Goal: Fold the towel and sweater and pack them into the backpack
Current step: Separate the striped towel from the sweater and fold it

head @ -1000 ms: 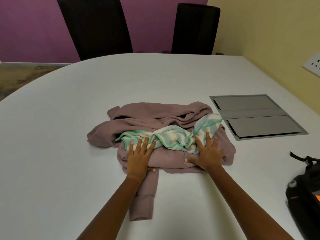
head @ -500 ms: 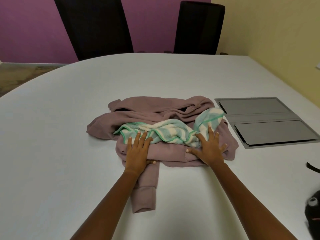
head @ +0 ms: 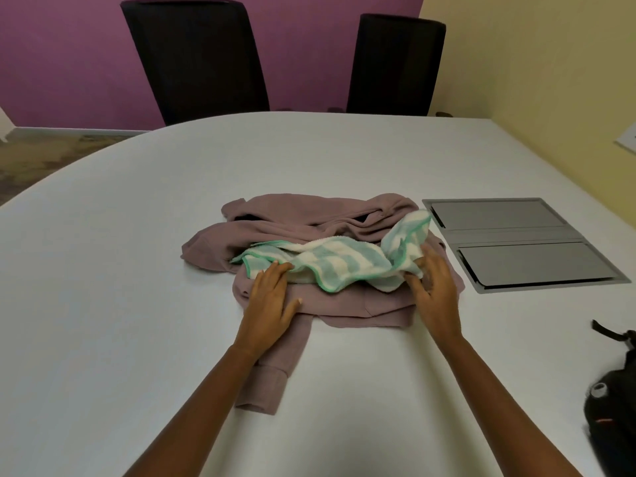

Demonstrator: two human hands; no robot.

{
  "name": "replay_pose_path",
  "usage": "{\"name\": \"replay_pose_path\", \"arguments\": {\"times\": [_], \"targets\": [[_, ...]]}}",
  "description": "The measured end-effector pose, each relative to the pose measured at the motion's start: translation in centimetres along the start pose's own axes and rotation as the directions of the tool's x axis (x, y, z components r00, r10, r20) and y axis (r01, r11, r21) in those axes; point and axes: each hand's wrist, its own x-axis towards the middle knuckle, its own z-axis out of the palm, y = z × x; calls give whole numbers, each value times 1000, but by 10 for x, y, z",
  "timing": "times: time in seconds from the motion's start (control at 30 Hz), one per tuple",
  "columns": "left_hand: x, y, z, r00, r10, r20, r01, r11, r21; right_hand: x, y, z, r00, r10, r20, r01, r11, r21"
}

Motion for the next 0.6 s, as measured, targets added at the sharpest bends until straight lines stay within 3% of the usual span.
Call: {"name": "replay_pose_path", "arguments": {"times": [0.1,0.23,0.33,0.47,0.6], "targets": [[-7,9,-17,979,42,-199,-37,999,28,-10,-16,-23,996,-60,-61,61,998,18],[-31,16,-40,944,90,-316,-60,993,104,-30,-25,-63,985,-121,-122,122,993,-3],[-57,19,-49,941,199,-274,-149,970,192,-51,-23,-89,978,-183,-98,172,979,-109],[-102,9,-37,959,242,-148,-217,962,167,-91,-4,-113,982,-179,64,189,959,-213],[-152,21,-21,910,412,-51,-397,899,187,-136,28,-125,958,-177,224,238,929,-283]]}}
